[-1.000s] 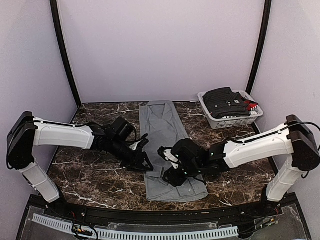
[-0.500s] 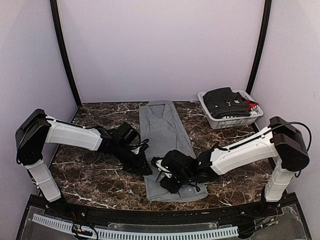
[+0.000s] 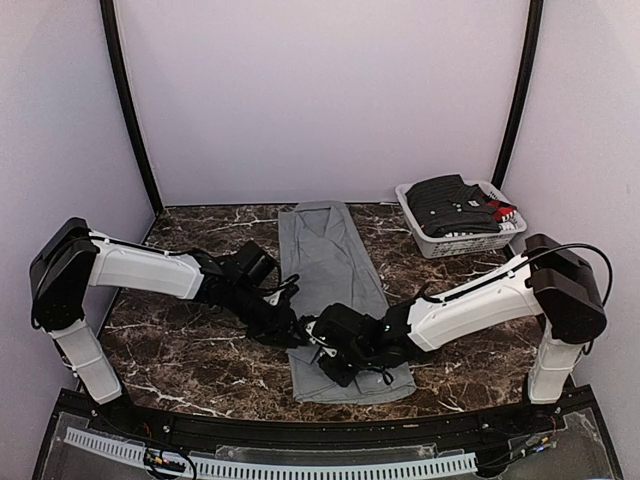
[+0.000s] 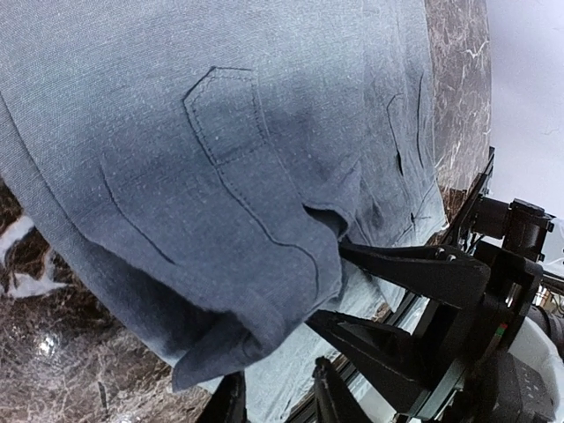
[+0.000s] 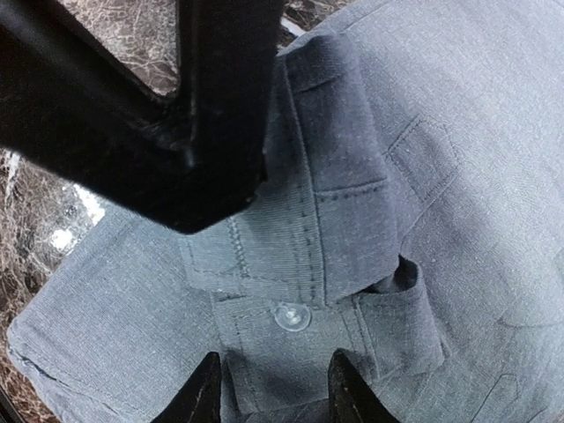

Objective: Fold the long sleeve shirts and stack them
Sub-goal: Adjust the sleeve of the rectangle-folded shirt.

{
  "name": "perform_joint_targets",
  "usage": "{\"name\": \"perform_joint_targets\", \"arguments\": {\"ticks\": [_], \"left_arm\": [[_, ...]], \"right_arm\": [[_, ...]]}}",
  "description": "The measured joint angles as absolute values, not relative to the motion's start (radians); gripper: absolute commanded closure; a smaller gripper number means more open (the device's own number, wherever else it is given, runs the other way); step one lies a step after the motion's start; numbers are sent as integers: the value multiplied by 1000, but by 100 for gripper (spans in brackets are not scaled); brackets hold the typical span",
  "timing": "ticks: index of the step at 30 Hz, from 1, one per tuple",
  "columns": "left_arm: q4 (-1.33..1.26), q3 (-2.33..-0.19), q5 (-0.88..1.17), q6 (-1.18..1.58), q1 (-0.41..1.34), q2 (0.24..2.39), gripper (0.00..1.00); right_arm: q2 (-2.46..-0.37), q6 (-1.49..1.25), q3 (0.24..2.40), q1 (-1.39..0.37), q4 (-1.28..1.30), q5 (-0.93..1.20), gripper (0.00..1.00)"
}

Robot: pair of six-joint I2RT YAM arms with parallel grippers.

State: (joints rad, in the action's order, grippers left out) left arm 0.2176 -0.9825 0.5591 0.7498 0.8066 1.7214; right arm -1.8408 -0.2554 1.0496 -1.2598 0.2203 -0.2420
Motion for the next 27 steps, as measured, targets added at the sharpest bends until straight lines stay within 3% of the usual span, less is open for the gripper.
{"name": "perform_joint_targets", "arguments": {"ticks": [3, 7, 17, 23, 27], "left_arm": [[226, -983, 557, 736, 807, 1715, 68], [243, -983, 550, 717, 807, 1711, 64], [289, -983, 508, 659, 807, 1704, 46], [294, -983, 492, 639, 807, 1704, 45], [290, -983, 490, 633, 807, 1704, 50]], "right_arm": [[-1846, -255, 1057, -1264, 231, -247, 53], [-1849, -248, 1066, -1272, 244, -249, 54], [-1868, -246, 1081, -1277, 251, -270, 78], [-1869, -242, 1085, -1277, 260, -279, 93], [-1869, -244, 1093, -1277, 267, -287, 100]]}}
